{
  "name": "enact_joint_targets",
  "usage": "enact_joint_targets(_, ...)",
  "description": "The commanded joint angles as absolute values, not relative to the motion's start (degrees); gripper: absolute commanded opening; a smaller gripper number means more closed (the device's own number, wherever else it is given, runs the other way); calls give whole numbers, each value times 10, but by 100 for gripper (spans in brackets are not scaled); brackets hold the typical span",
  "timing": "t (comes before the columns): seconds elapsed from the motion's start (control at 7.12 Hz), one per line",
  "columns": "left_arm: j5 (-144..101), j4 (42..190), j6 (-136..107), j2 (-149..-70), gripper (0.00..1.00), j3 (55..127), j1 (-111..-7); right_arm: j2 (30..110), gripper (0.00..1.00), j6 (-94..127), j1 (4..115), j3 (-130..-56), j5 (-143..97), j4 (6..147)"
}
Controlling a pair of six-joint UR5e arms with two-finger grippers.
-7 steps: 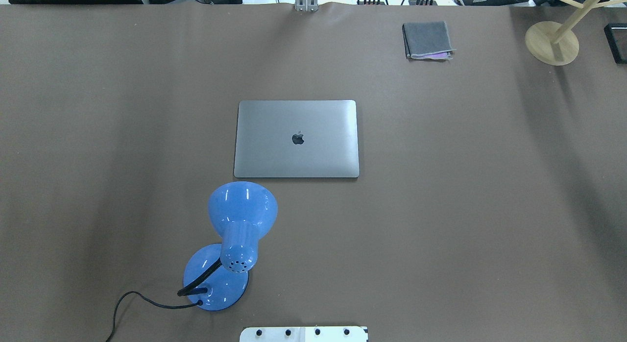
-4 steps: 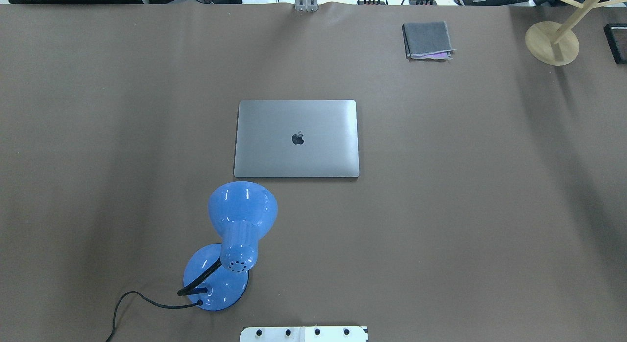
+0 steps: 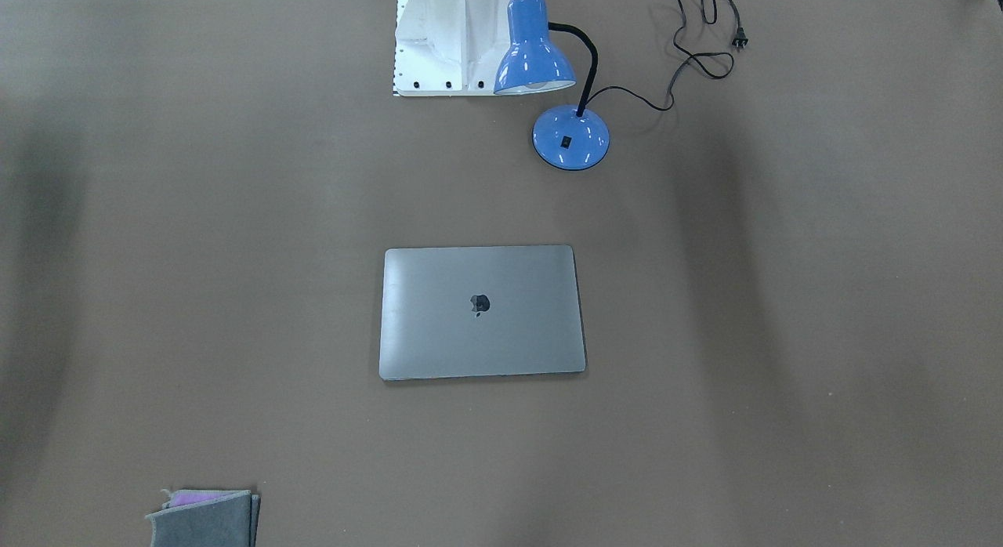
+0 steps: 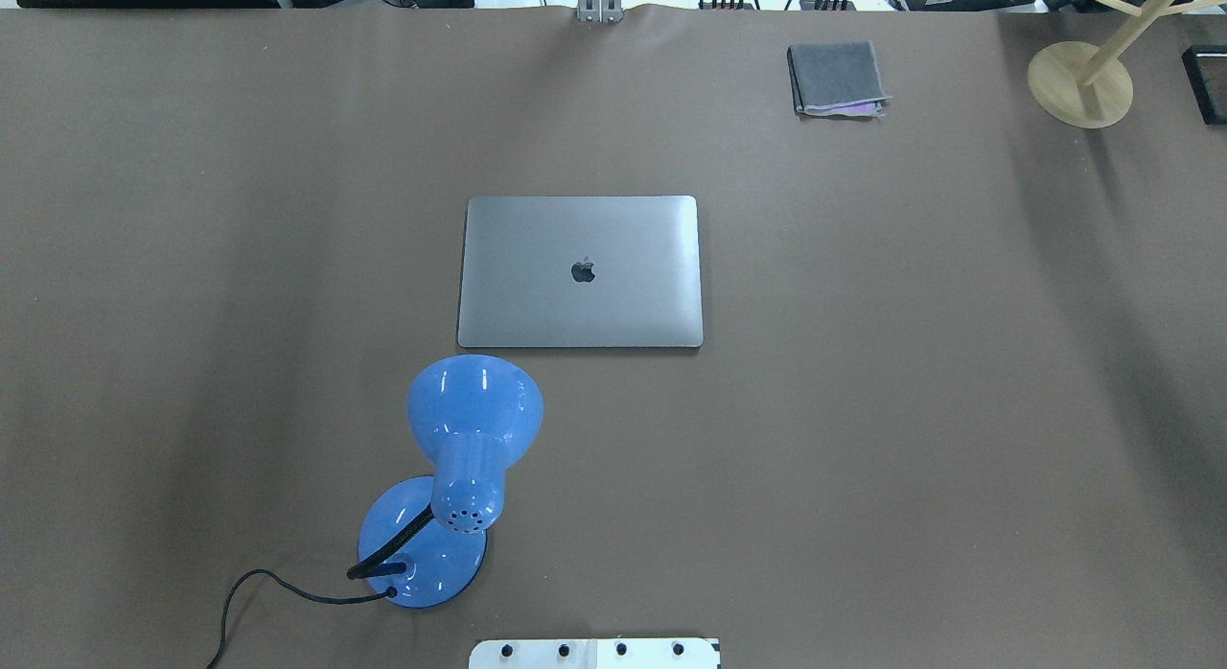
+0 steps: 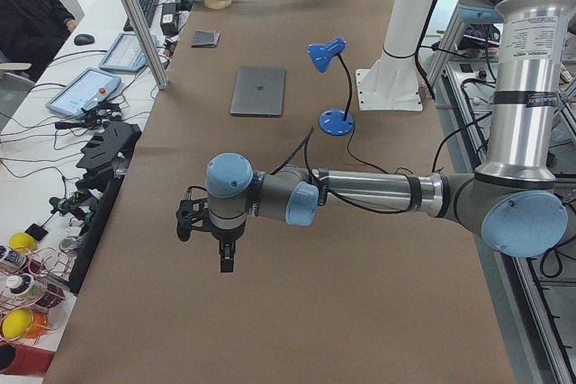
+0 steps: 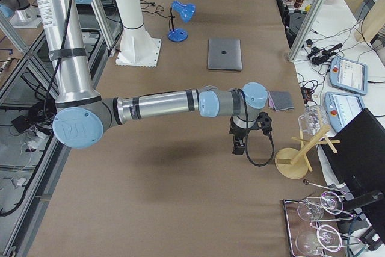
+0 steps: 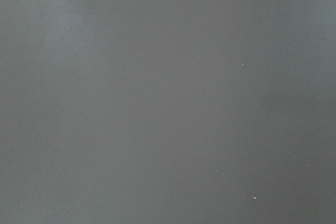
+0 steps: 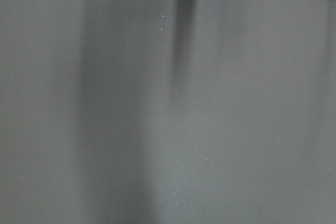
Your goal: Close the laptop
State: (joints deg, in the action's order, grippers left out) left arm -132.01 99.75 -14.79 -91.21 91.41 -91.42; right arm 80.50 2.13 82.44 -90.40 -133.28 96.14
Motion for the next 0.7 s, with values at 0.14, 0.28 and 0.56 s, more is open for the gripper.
enact_joint_targets(0.14,-1321,998,-148,-909,98,915,-914,809,100,21,834,-911,-1338,962)
enact_joint_targets(0.28,-1321,998,-148,-909,98,915,-914,809,100,21,836,-913,-1338,962)
enact_joint_targets(0.56,-1321,998,-149,-909,98,915,-914,809,100,21,836,-919,-1339,965)
